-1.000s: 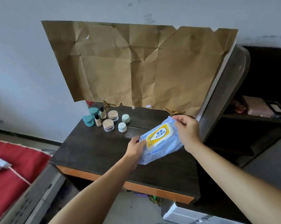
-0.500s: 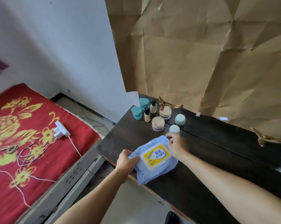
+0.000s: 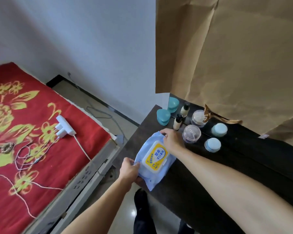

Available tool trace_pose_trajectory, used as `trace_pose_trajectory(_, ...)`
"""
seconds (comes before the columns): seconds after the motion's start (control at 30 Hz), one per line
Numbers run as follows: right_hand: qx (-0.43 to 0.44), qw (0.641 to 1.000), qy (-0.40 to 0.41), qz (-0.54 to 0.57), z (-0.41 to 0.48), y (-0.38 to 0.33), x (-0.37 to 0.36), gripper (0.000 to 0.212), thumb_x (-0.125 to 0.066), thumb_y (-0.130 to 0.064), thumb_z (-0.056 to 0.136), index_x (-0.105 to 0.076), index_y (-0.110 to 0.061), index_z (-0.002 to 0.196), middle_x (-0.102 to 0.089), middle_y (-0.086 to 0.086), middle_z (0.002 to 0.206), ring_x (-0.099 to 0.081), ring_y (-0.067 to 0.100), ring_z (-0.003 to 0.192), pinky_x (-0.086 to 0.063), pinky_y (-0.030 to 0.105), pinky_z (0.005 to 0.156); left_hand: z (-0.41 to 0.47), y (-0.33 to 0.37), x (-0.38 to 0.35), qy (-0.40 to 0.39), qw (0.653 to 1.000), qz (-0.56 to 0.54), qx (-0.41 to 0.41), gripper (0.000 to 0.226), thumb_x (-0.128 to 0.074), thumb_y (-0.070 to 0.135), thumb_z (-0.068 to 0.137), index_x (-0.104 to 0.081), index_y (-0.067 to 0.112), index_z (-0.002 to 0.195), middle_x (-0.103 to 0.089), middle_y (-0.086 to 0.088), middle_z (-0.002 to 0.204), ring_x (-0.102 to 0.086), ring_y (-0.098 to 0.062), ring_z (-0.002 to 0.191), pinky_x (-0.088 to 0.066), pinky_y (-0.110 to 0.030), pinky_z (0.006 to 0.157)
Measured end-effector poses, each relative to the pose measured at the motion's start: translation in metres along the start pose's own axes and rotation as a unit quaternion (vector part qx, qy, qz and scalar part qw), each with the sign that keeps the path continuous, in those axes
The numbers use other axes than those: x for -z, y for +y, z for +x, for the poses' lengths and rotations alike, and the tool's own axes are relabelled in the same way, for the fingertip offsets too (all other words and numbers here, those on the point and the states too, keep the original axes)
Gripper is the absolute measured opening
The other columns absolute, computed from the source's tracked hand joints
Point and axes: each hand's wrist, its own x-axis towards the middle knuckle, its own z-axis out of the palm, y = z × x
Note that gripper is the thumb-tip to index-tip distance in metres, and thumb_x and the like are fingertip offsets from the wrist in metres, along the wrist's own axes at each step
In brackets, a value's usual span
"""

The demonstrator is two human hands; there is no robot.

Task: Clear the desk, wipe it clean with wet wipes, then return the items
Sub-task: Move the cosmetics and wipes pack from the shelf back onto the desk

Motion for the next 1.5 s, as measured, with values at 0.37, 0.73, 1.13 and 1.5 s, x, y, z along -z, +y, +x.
trace_pose_trajectory(0.37, -0.044, 0.989, -0.072, -0.122, 0.042, -0.009, -0.033, 0.048, -0.046, -0.016, 0.089, -0.049, -0.035, 0.133, -0.058, 0.002, 0.129, -0.053, 0.025, 0.118, -0.042, 0.035, 0.096, 0.082, 0.033, 0.052, -0.105, 0.861, 0.483, -0.122, 0.022, -0.053, 0.037, 0.085, -0.046, 0.018, 0.094, -0.060, 0.000, 0.095, -0.059, -0.021, 0.086, -0.043, -0.032, 0.066)
trace_pose_trajectory(0.73, -0.060, 0.990, 0.069, -0.108, -0.053, 0.043, 0.051, 0.028, -0.055, -0.027, 0.091, -0.062, -0.021, 0.118, -0.062, 0.001, 0.118, -0.060, 0.022, 0.103, -0.050, 0.038, 0.083, 0.025, 0.123, -0.032, -0.077, 0.718, 0.539, -0.434, 0.023, -0.046, 0.022, 0.091, -0.050, 0.016, 0.112, -0.059, -0.001, 0.114, -0.058, -0.026, 0.102, -0.039, -0.033, 0.070)
trace_pose_trajectory(1.13, -0.164, 0.947, 0.252, -0.115, -0.320, 0.187, 0.138, 0.023, -0.059, -0.027, 0.088, -0.067, -0.019, 0.107, -0.065, -0.001, 0.104, -0.063, 0.019, 0.094, -0.051, 0.032, 0.079, -0.188, 0.053, -0.194, -0.154, 0.587, 0.523, -0.598, 0.025, -0.045, 0.028, 0.092, -0.055, 0.016, 0.112, -0.063, -0.007, 0.113, -0.060, -0.031, 0.105, -0.047, -0.037, 0.080)
trace_pose_trajectory(1.5, -0.262, 0.885, 0.371, -0.103, -0.508, 0.296, 0.219, 0.024, -0.062, -0.024, 0.085, -0.067, -0.018, 0.108, -0.066, 0.002, 0.103, -0.066, 0.023, 0.089, -0.054, 0.040, 0.075, -0.370, -0.011, -0.318, -0.251, 0.498, 0.465, -0.688, 0.024, -0.044, 0.029, 0.092, -0.055, 0.016, 0.109, -0.063, -0.005, 0.112, -0.060, -0.032, 0.101, -0.047, -0.036, 0.079)
